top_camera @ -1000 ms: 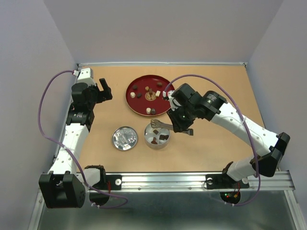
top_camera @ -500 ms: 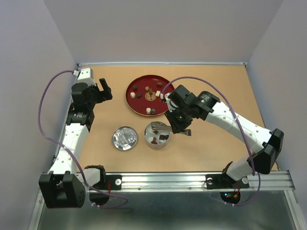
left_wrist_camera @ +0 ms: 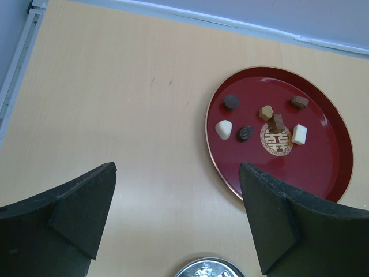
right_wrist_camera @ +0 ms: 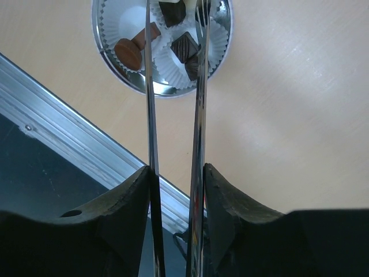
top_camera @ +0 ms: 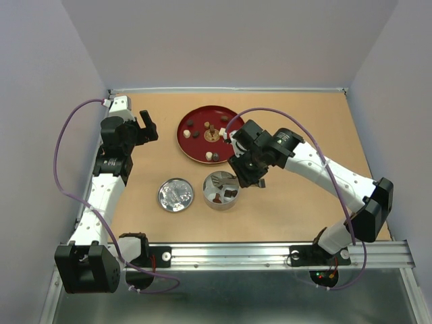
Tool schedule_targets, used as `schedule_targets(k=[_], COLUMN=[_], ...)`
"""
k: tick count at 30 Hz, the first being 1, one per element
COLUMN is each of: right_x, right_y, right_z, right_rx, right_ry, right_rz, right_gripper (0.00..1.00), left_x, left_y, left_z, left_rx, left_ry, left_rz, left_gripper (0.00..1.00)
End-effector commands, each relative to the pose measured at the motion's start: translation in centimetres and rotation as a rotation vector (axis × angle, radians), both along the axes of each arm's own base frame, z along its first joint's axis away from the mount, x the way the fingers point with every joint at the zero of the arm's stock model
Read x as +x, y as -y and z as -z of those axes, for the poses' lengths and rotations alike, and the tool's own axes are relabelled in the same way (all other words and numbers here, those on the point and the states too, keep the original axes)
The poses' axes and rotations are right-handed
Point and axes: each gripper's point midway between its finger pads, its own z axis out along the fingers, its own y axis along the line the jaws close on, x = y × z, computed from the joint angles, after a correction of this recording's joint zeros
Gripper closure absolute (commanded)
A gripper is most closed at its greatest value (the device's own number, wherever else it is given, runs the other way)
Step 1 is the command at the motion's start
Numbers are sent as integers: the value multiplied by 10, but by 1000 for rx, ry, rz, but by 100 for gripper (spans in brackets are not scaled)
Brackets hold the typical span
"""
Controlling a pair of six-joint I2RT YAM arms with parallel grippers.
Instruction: Pack the chocolate
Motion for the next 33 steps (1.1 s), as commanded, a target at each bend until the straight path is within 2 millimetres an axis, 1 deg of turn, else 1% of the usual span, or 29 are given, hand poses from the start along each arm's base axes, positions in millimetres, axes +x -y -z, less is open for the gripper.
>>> schedule_targets(k=[1,6,10,11,14,15,17,18,20,21,24,26,28,29,32,33], right_x=[9,11,13,15,18,21,25,34,46,52,71,91,106,114,139,148], right_y=[-10,-11,-12,-13,-14,-14,-14,-13,-10,-10,-13,-14,-19,-21,-17,-20], right_z=[-17,-28,-45,-55,-69,-78,-89,-101,-104,-113,-113,-108,-100,-89,-80,-74], right_rx=[56,77,108,128,144,151,155,154,115,121,82,41,22,-13,-50,-50], right_ry=[71,93,123,142,168,191,219,267,312,342,394,446,466,465,498,503], right_rz=[-1,5,12,15,18,20,19,39,60,73,108,152,174,187,255,273], right_gripper=[53,54,57,57,58,58,59,59,59,59,59,59,59,59,58,58], left_x=[4,3,4,4,4,4,4,4,4,4,4,4,4,4,4,3], left_y=[-3,-3,-3,-3,-3,-3,-3,-2,-2,-2,-3,-2,-2,-2,-2,-1], left_z=[-11,-12,-12,-12,-12,-12,-13,-11,-13,-12,-12,-12,-11,-11,-11,-13], left_rx=[13,14,14,14,12,12,12,13,12,13,12,12,12,11,11,9], left_ry=[38,41,39,39,39,39,41,38,41,39,39,39,38,36,38,42], left_rz=[-5,-6,-6,-6,-5,-5,-5,-3,-4,-3,-5,-4,-4,-2,-1,0], left_gripper=[1,1,1,1,1,1,1,1,1,1,1,1,1,1,1,1])
